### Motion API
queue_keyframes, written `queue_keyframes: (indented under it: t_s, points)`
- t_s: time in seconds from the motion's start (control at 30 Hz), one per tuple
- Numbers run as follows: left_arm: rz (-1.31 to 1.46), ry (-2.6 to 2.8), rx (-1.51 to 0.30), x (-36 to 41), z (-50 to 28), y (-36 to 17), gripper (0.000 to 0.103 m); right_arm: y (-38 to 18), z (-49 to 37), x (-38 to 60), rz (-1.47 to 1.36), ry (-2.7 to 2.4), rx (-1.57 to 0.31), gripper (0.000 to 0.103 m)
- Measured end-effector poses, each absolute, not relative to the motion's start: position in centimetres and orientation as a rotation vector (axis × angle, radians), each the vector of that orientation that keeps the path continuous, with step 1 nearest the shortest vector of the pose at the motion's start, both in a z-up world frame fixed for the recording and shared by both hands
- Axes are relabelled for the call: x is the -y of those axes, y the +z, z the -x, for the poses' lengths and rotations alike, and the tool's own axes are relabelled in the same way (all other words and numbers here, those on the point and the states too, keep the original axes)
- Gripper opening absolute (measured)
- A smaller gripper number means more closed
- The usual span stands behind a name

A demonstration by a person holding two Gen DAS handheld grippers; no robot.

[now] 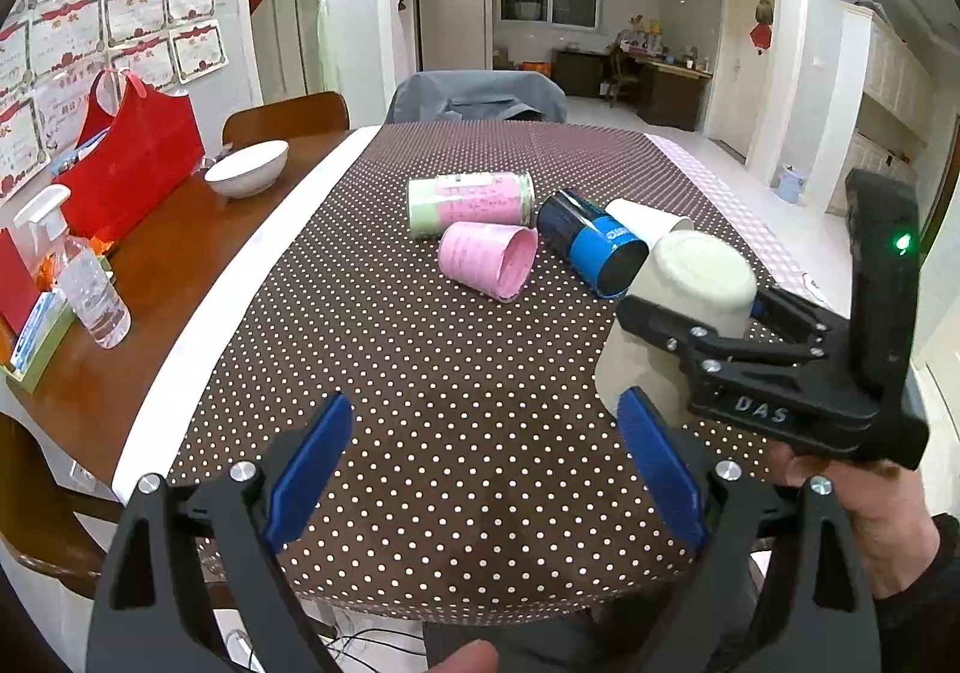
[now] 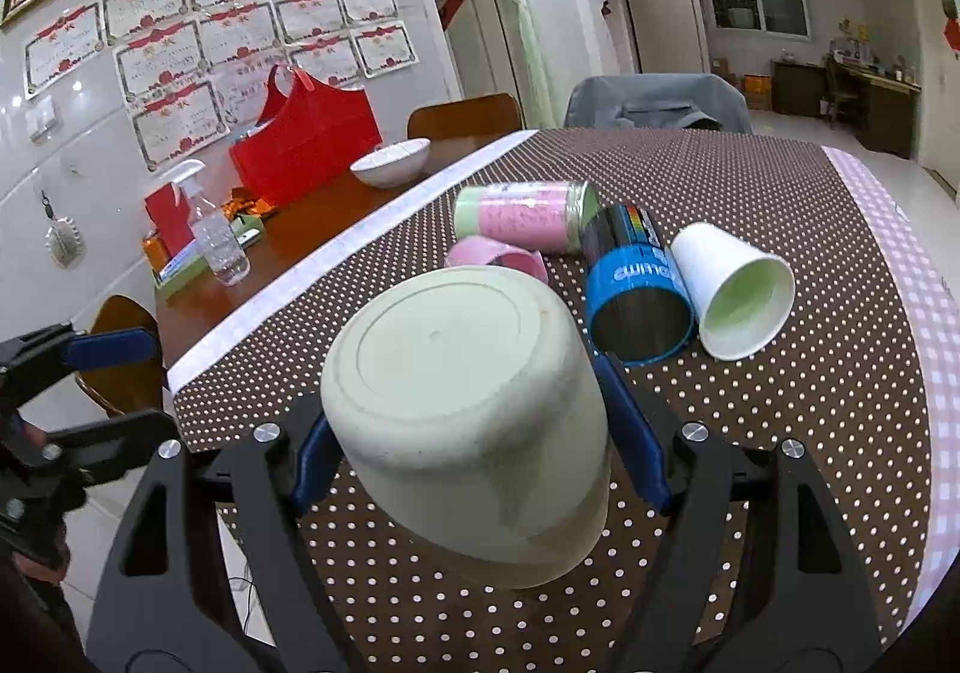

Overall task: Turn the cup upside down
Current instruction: 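Rotate the pale green cup rim-down with the right gripper and lower it onto the table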

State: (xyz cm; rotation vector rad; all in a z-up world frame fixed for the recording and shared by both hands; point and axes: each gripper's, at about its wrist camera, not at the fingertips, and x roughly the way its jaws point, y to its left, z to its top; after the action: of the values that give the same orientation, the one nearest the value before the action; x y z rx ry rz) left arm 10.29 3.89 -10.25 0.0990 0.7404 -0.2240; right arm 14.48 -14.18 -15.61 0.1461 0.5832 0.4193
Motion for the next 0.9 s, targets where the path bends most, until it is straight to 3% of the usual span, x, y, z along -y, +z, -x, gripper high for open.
queue_keyframes:
  t_s: [0.3,0.4,0.9]
  points:
    - [-0.11,-0.23,-0.748,-3.4,-10.1,-10.5,0.089,-17.3,-14.4,13.8,-0.136,0.417,-0.621,0.077]
    - [-0.115,-0.231,-0.745,-3.2,-9.9,-10.4,0.089,-16.7,-13.9,14.3,-0.157,0.411,-0.595,0.097]
    - [-0.123,-0.224,-0.669,-1.7,-7.7,-7.8,0.089,-10.3,-10.2,17.3,-0.258,0.299,-0.537,0.097]
